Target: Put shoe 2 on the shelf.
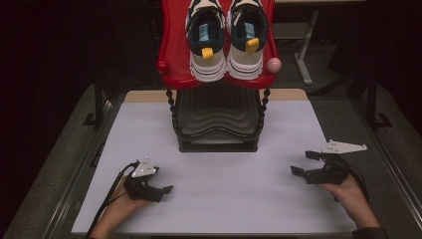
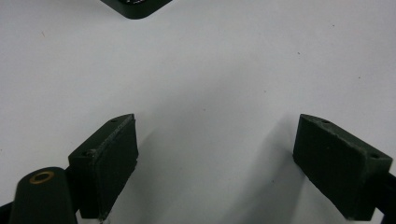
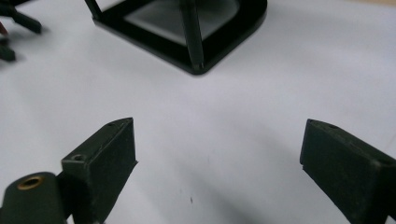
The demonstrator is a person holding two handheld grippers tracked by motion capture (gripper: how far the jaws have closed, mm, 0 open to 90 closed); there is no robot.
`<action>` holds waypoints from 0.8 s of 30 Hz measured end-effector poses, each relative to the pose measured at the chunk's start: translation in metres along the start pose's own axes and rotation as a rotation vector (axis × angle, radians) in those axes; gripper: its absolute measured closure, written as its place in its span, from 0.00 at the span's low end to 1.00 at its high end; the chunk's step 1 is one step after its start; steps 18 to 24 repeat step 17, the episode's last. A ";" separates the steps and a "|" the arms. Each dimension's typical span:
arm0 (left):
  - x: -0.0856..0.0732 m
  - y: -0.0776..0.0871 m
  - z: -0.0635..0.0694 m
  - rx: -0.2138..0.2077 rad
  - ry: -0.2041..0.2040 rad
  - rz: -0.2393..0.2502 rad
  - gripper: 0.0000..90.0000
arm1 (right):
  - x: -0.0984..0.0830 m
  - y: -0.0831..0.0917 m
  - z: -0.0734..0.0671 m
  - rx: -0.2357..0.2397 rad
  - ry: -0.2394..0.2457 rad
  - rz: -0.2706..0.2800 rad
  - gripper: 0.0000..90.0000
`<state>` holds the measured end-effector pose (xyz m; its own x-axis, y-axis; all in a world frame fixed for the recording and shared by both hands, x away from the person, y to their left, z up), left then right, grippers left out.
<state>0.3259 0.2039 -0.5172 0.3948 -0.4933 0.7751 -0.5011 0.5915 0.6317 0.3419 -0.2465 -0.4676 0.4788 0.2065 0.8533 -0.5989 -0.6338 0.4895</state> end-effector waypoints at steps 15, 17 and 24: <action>0.000 0.000 0.000 0.001 0.001 0.001 0.14 | -0.048 -0.006 0.012 -0.121 0.039 -0.133 0.11; 0.000 0.000 0.000 0.001 0.001 0.002 0.14 | -0.052 -0.007 0.012 -0.131 0.037 -0.148 0.11; 0.000 0.000 0.000 0.001 0.001 0.002 0.14 | -0.052 -0.007 0.012 -0.131 0.037 -0.148 0.11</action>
Point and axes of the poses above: each handheld gripper's, and its own axes: y roughly backward along the jaws, x roughly out of its top, z roughly to its right, the point moved 9 cm from there along -y, roughly forward along the jaws, and after that the axes turned 5 degrees about z, right-handed, at the moved point
